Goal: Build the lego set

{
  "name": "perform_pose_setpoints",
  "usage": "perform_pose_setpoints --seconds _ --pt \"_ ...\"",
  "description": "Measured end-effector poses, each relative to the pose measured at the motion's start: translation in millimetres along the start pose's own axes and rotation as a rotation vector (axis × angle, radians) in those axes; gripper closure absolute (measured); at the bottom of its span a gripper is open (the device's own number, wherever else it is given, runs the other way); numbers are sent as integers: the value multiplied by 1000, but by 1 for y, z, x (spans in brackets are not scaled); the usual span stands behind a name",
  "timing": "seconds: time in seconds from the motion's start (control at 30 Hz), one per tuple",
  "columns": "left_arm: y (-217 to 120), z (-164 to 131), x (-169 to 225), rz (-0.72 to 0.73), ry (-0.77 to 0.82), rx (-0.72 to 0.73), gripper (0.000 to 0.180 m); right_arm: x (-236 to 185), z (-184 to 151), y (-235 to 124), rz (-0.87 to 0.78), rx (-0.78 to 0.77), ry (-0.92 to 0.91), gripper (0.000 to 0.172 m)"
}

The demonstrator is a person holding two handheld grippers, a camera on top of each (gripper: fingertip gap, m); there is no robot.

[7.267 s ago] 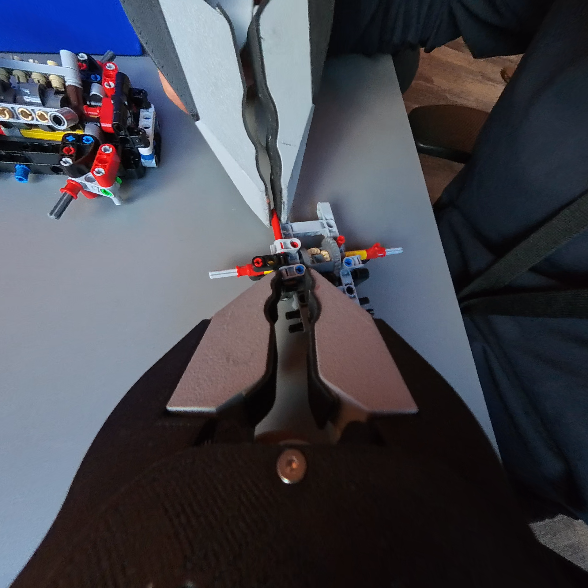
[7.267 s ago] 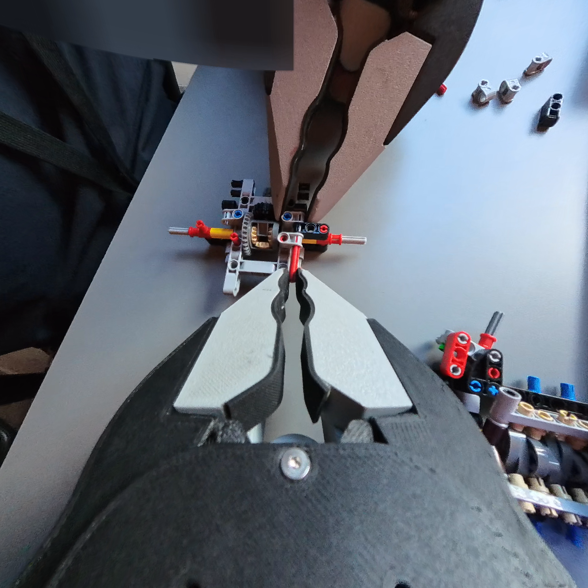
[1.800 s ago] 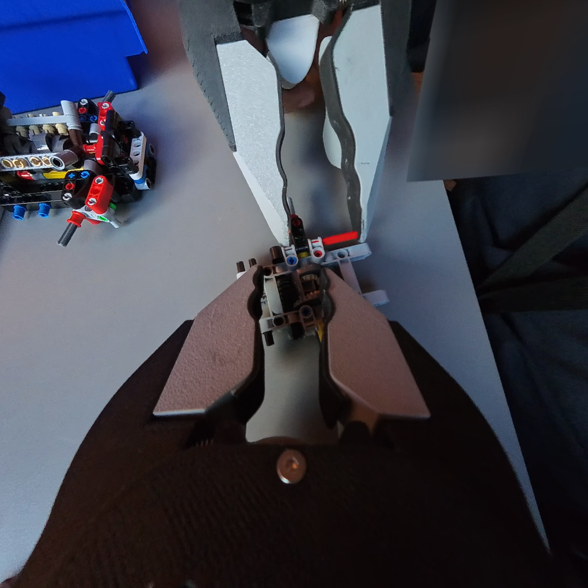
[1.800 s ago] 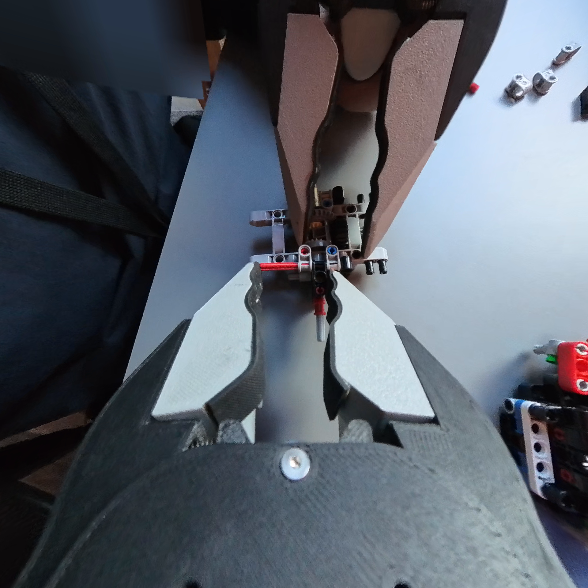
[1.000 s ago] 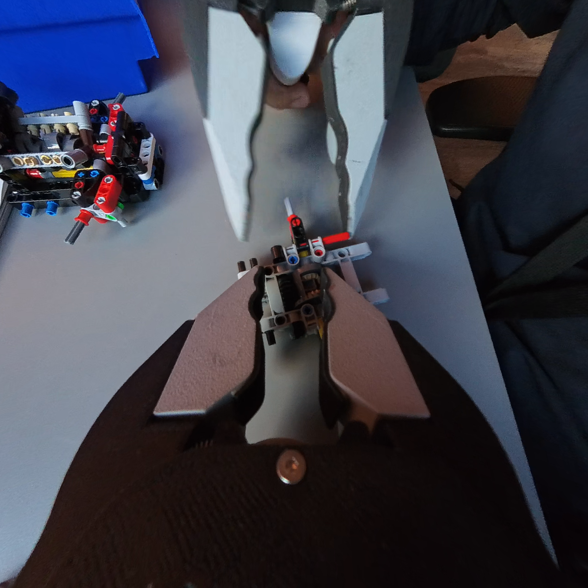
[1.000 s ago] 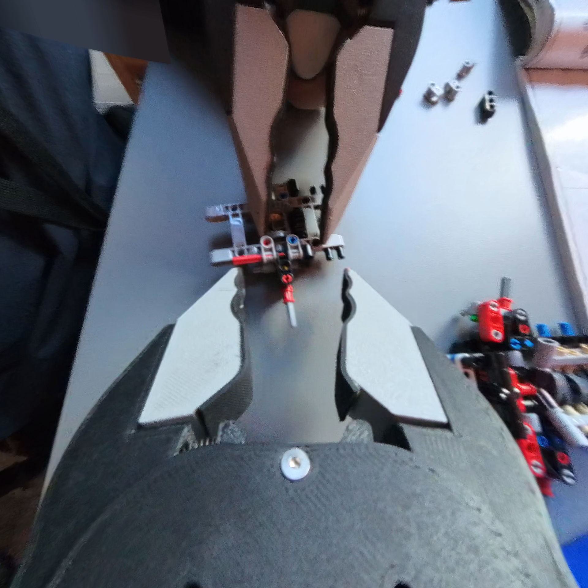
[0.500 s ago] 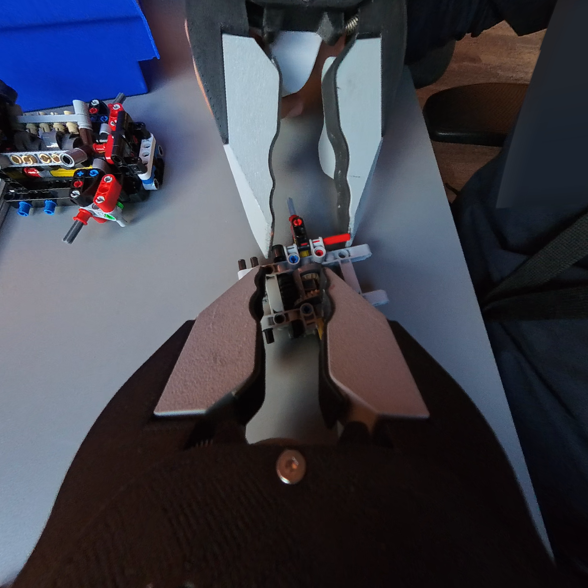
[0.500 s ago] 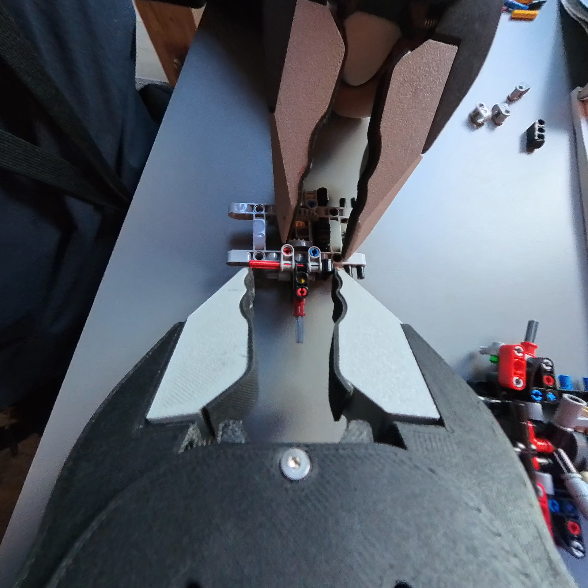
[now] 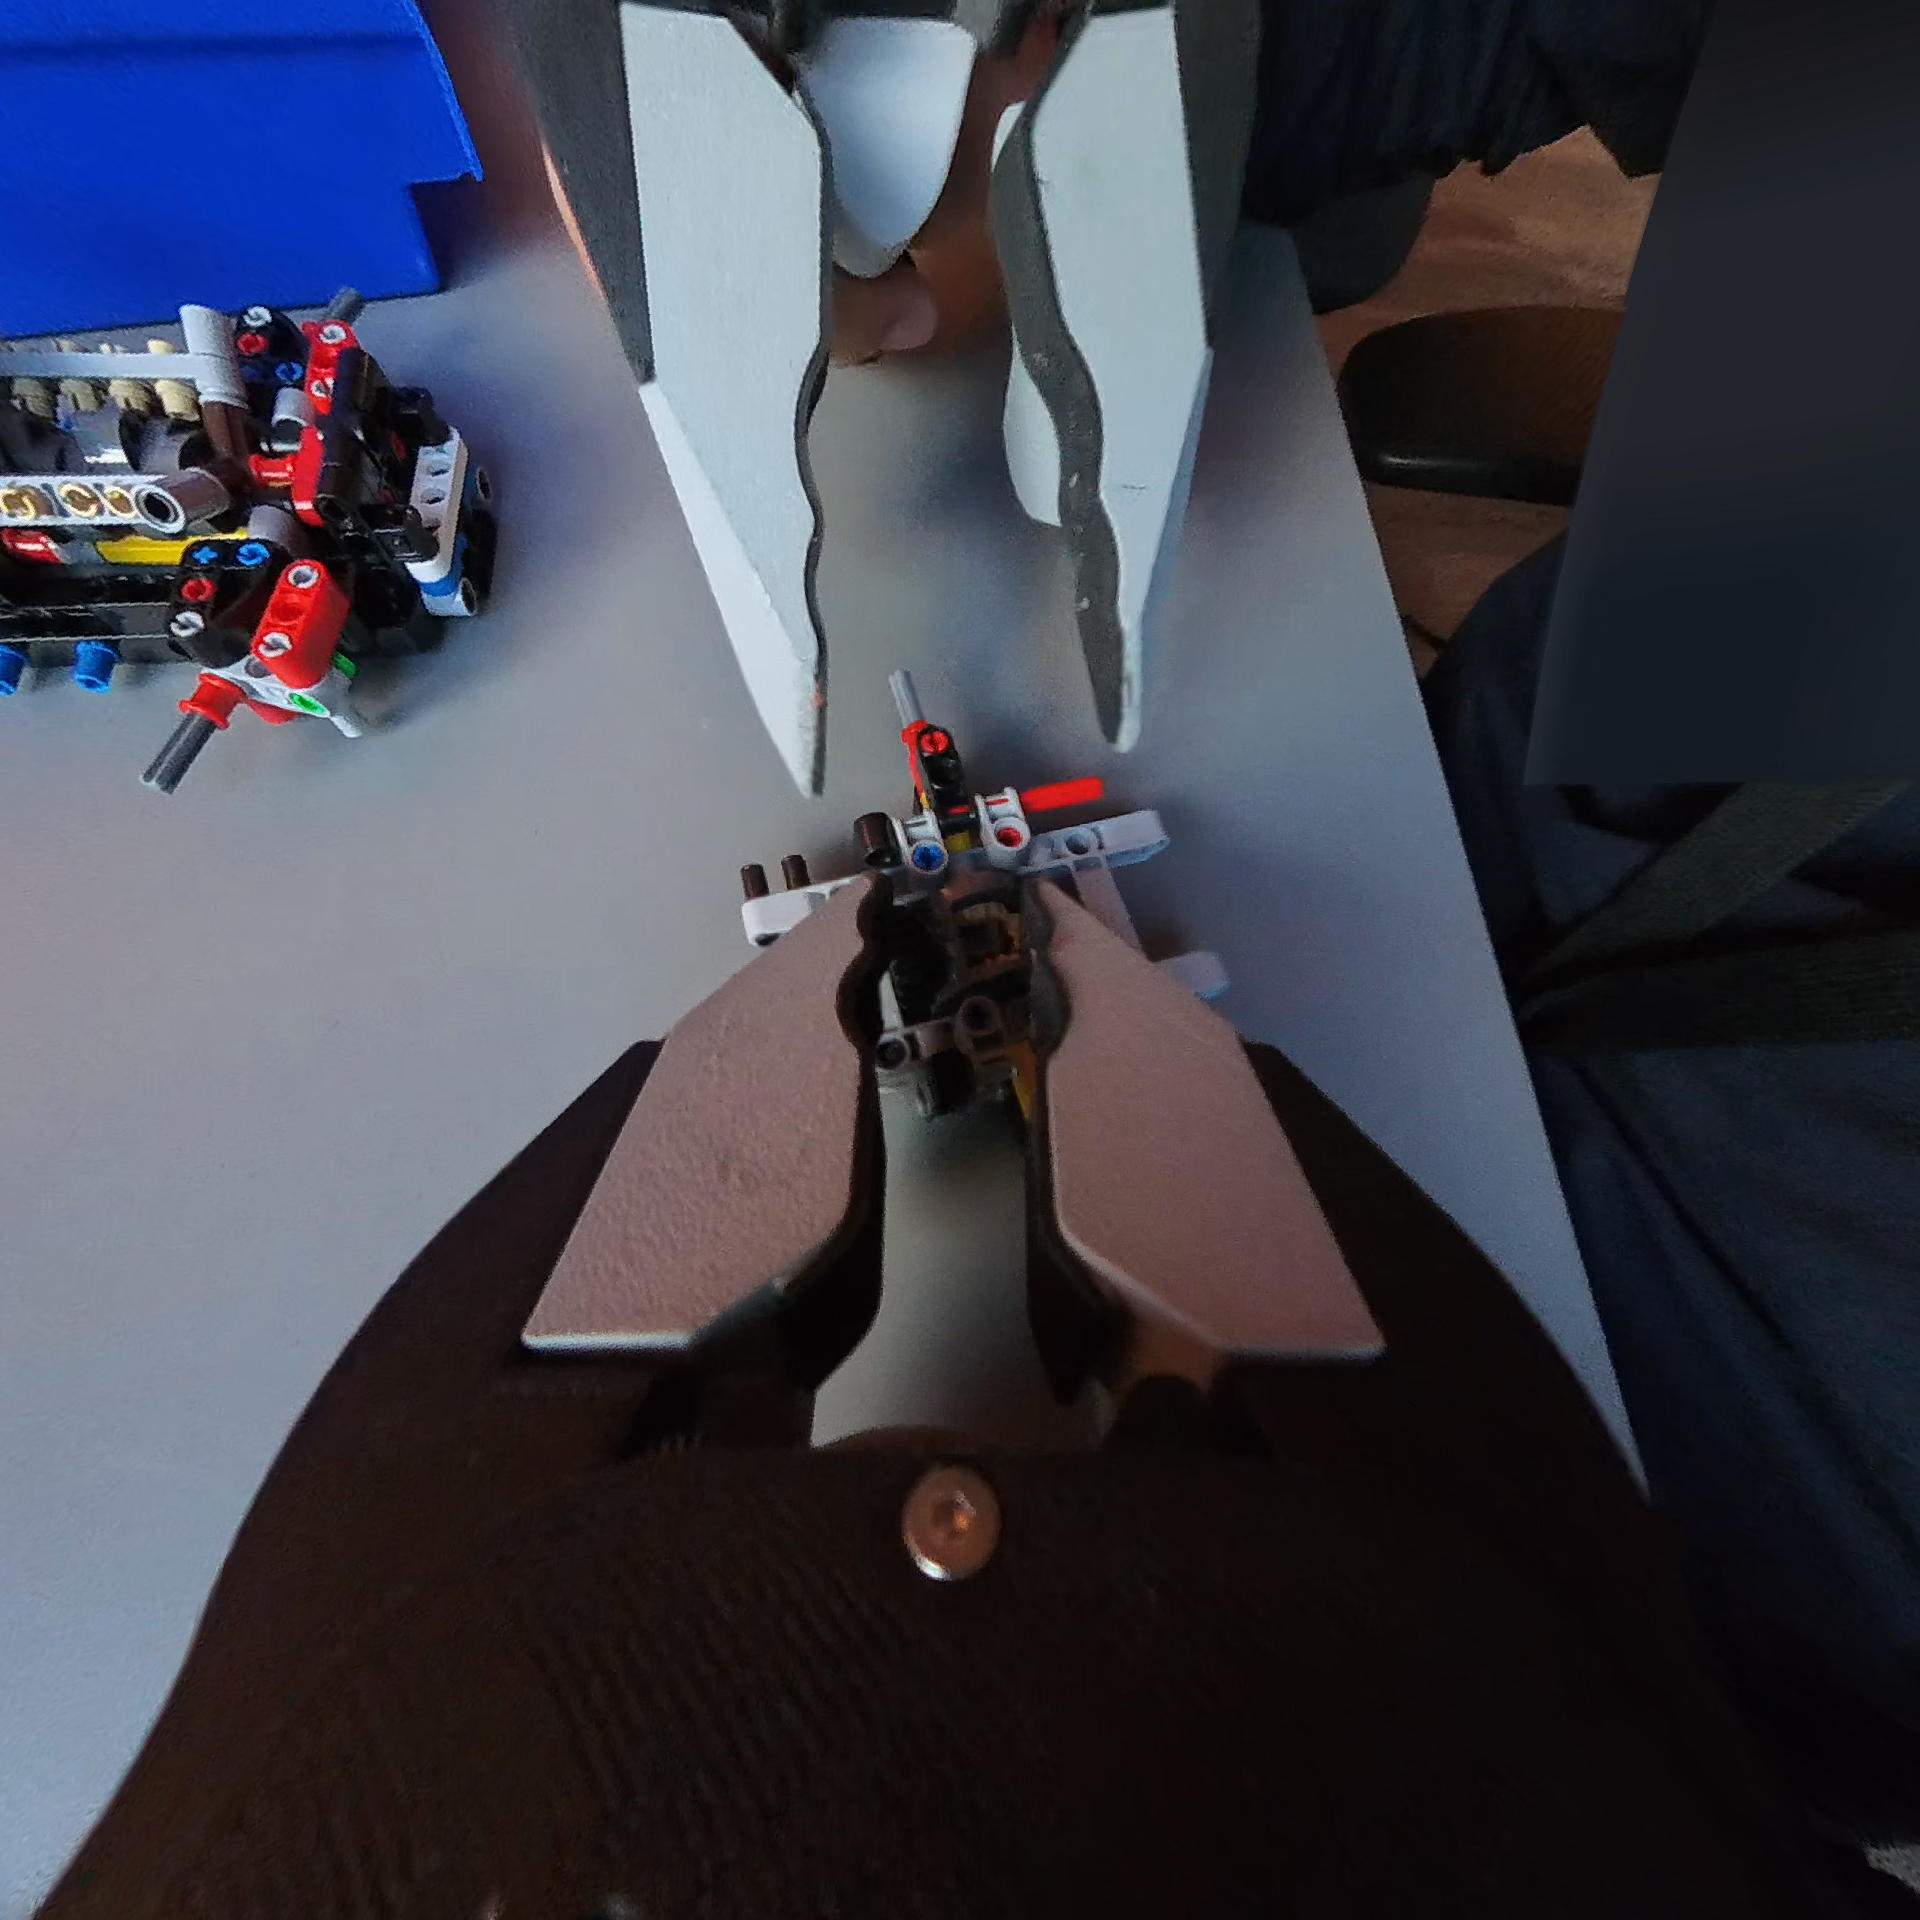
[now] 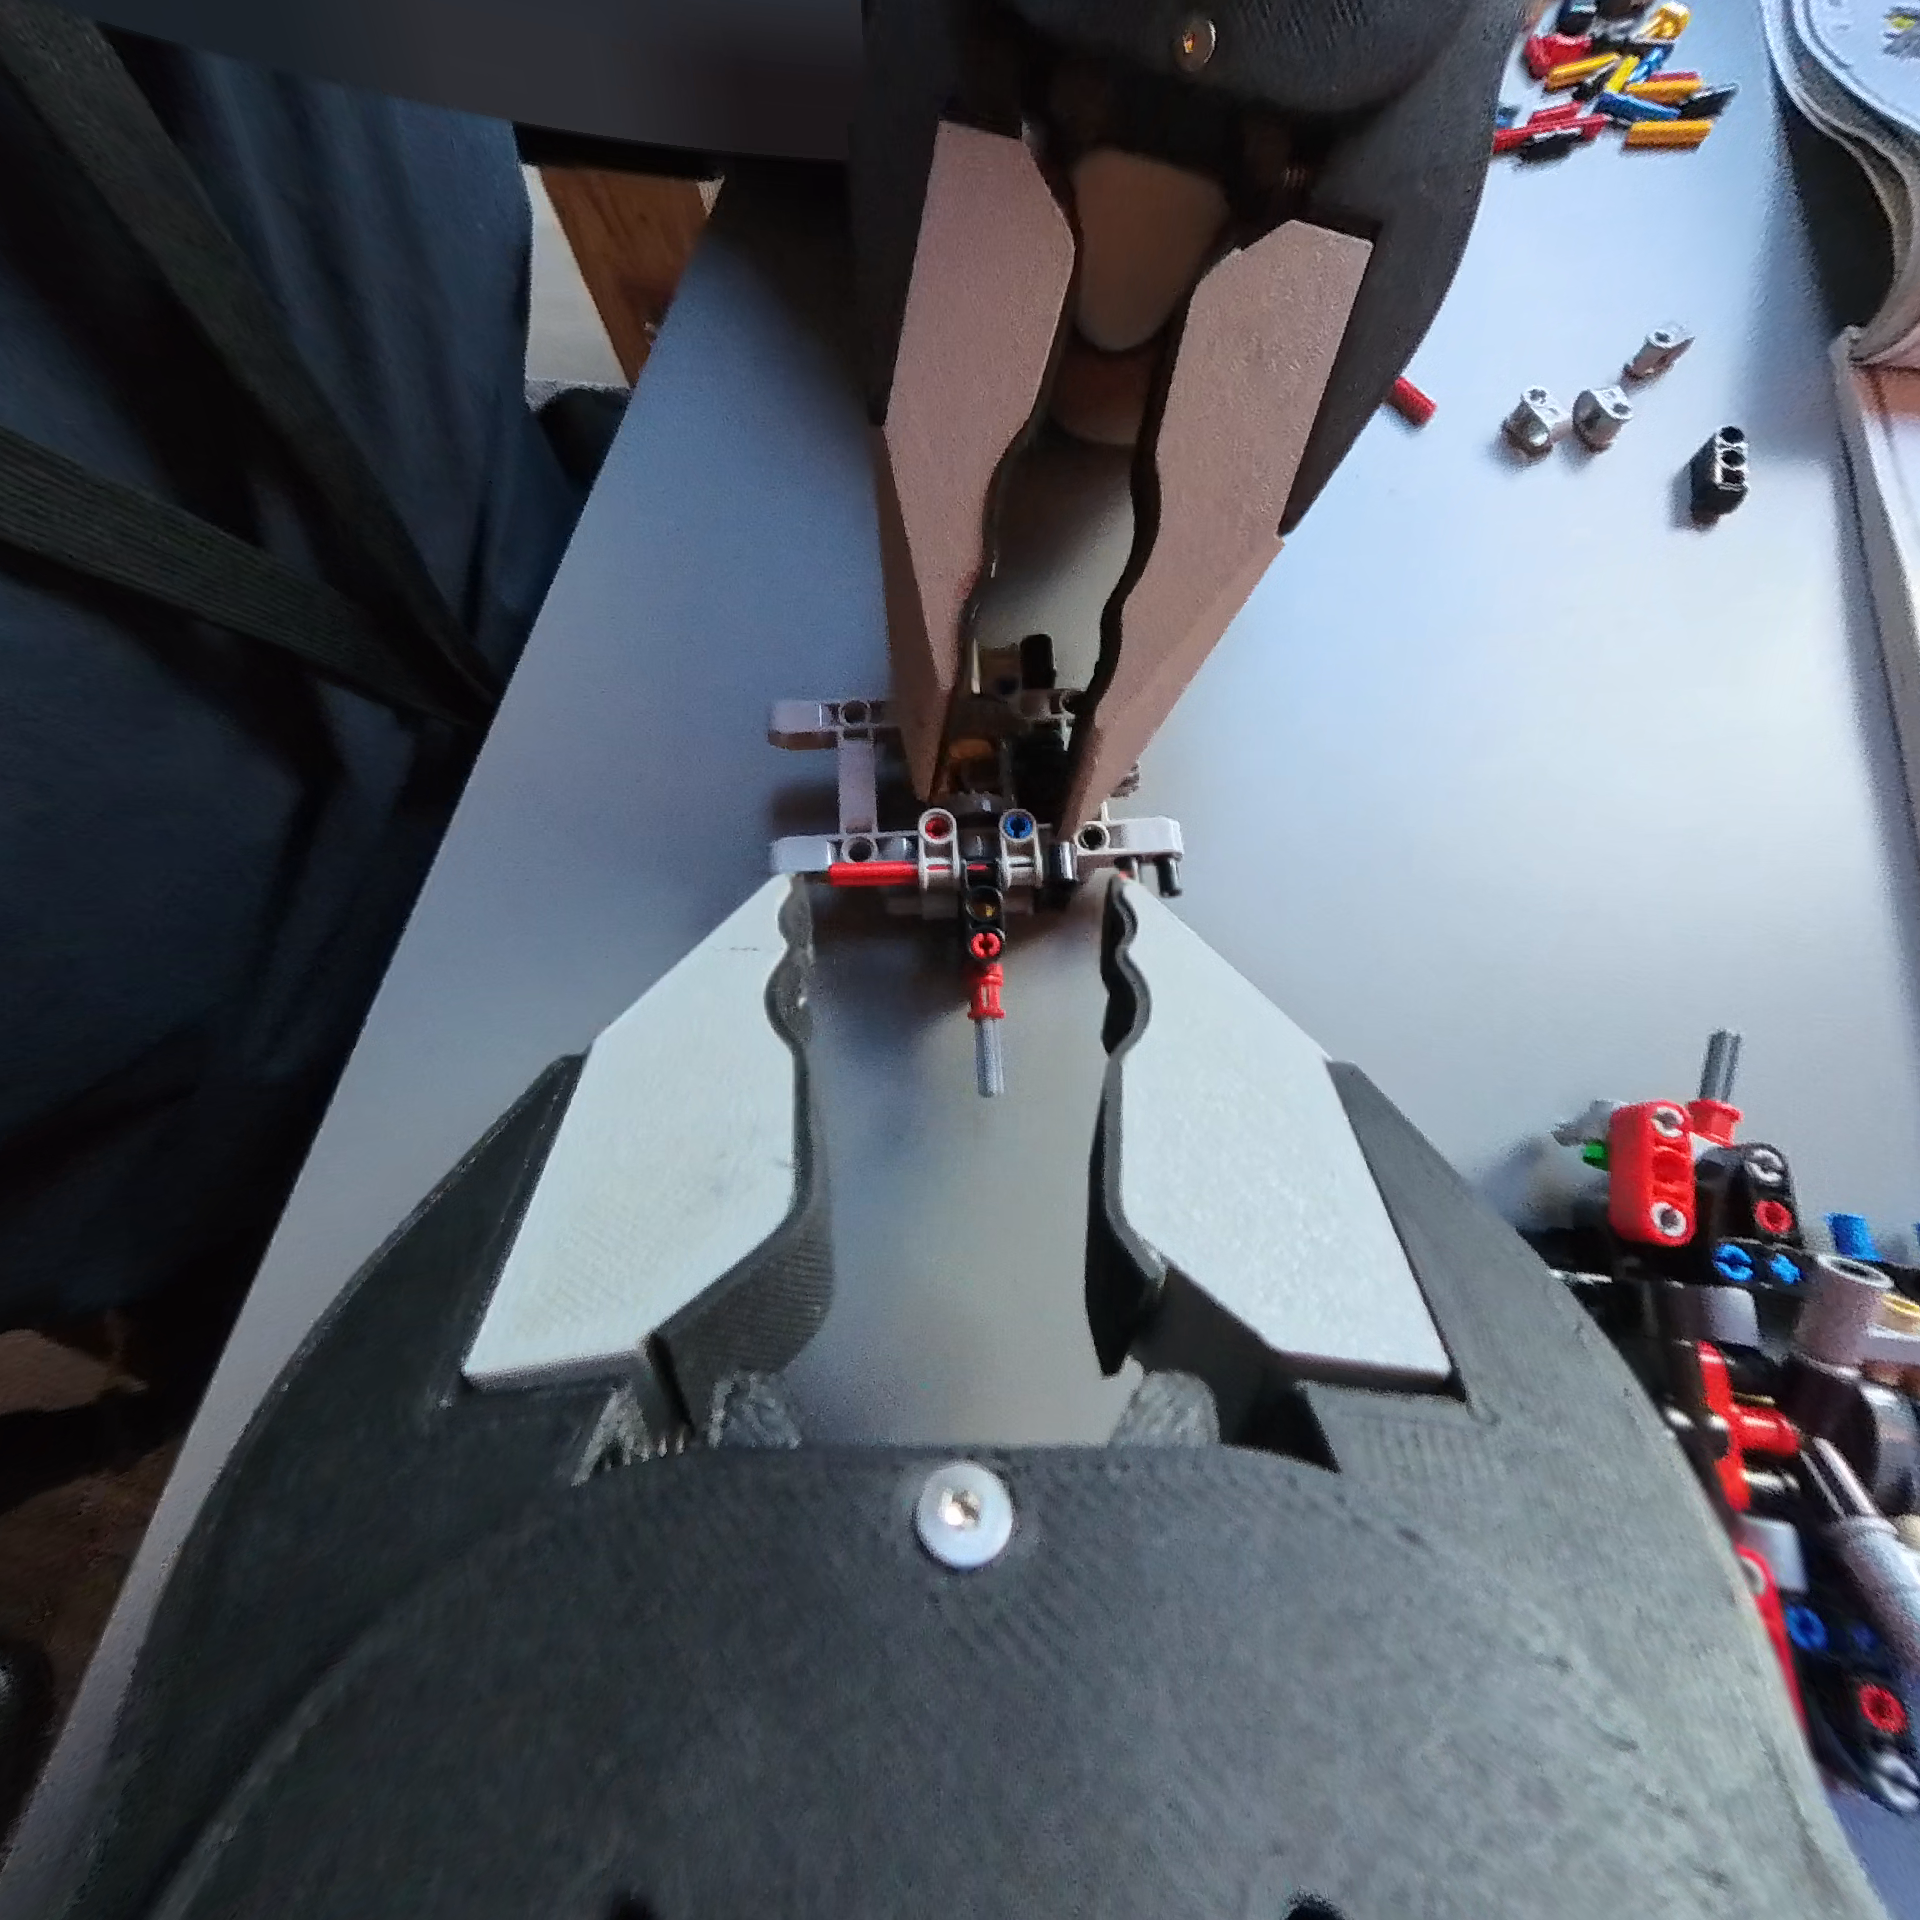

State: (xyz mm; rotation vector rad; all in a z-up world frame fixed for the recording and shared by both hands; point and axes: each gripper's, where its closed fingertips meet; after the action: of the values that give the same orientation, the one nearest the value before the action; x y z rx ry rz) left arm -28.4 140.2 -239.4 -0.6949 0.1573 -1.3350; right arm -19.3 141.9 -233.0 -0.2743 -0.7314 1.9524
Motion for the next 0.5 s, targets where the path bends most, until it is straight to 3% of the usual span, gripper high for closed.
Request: perform_pose_setpoints --seconds 0.17,0.23,0.5 --pt "0 2 0 8 -11 -7 153 -5 -4 12 20 -28 2 120" --pt "-1 2 -6 53 -12 -15 137 -4 -3 14 21 -31 14 122" --pt "10 5 -5 106 6 -40 115 0 -2 16 -14 -38 15 123"
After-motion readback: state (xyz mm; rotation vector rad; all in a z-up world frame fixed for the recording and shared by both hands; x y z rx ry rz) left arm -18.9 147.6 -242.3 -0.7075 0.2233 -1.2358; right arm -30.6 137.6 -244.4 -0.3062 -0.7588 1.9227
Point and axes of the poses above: each gripper's, where its closed fingertips meet, y out along the fingers, z out of its top, x = y × z across the jaws, and after that the axes turned 14 degrees about -z, right-handed
